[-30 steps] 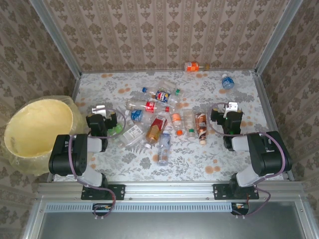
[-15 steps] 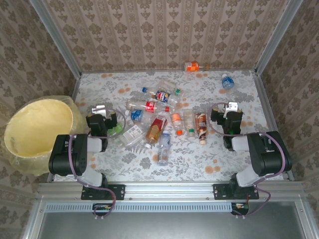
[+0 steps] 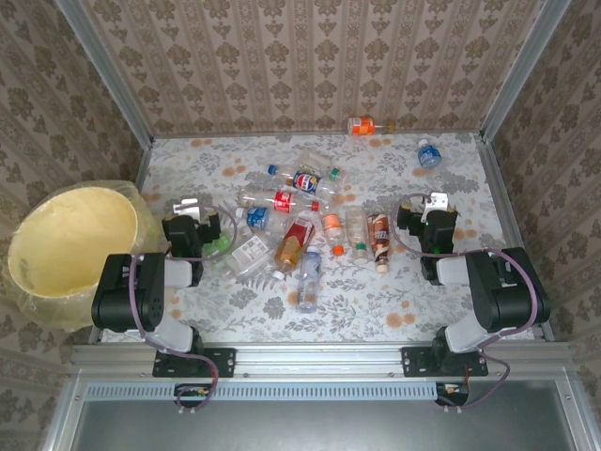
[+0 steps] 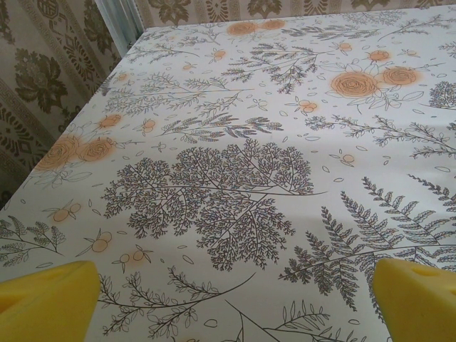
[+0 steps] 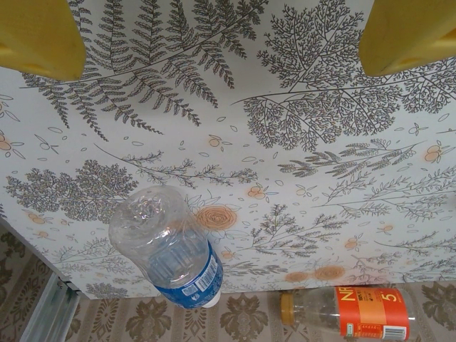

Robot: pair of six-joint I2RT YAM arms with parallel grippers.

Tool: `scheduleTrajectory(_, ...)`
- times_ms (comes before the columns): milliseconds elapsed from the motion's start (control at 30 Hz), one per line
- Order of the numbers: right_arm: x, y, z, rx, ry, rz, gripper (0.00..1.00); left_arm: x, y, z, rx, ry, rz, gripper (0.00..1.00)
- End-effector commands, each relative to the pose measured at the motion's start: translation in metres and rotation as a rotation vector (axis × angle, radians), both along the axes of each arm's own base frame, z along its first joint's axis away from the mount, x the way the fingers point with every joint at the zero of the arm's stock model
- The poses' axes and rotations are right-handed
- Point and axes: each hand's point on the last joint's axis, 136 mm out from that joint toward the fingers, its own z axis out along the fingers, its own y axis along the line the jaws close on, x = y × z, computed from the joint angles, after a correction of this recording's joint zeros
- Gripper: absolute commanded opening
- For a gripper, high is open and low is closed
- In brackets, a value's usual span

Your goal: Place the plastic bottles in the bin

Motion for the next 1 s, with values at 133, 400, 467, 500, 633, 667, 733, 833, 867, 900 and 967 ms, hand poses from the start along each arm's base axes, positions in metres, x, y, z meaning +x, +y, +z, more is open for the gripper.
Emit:
scheduleTrajectory(133, -0.003, 0.001, 0.027, 0.006, -0.011, -0.002, 1.0, 0.014, -0.013, 0.047, 0.048, 0.038, -0.054, 1.0)
scheduleTrajectory(400, -0.014, 0.01, 0.056, 0.18, 0.095, -0.019, 1.0, 0.018, -0.024, 0.092, 0.004, -0.018, -0.006, 1.0)
scheduleTrajectory(467, -0.022, 0.021, 0.045, 0.291, 0.206, -0.011, 1.0, 0.02, -0.029, 0.102, -0.024, -0.008, 0.014, 1.0)
scheduleTrajectory(500, -0.025, 0.029, 0.039, 0.335, 0.26, 0.009, 1.0, 0.02, -0.03, 0.104, -0.038, 0.001, 0.025, 1.0)
scheduleTrajectory(633, -0.042, 0.052, 0.014, 0.459, 0.466, 0.016, 1.0, 0.026, -0.038, 0.118, -0.145, 0.019, 0.043, 1.0)
scheduleTrajectory(667, -0.048, 0.057, 0.008, 0.481, 0.505, 0.011, 1.0, 0.027, -0.039, 0.12, -0.169, 0.016, 0.052, 1.0)
scheduleTrajectory(733, -0.059, 0.069, -0.002, 0.518, 0.568, 0.018, 0.98, 0.028, -0.037, 0.122, -0.219, 0.014, 0.092, 1.0)
scheduleTrajectory(833, -0.076, 0.087, -0.02, 0.499, 0.672, 0.04, 0.93, 0.027, -0.033, 0.124, -0.273, 0.008, 0.139, 1.0)
scheduleTrajectory(867, -0.082, 0.09, -0.025, 0.483, 0.705, 0.035, 0.91, 0.027, -0.033, 0.126, -0.29, 0.002, 0.142, 1.0)
scheduleTrajectory(900, -0.088, 0.092, -0.031, 0.472, 0.733, 0.026, 0.89, 0.027, -0.034, 0.127, -0.302, -0.002, 0.143, 1.0)
scheduleTrajectory(967, -0.097, 0.096, -0.041, 0.439, 0.773, 0.016, 0.84, 0.028, -0.036, 0.128, -0.322, -0.001, 0.138, 1.0)
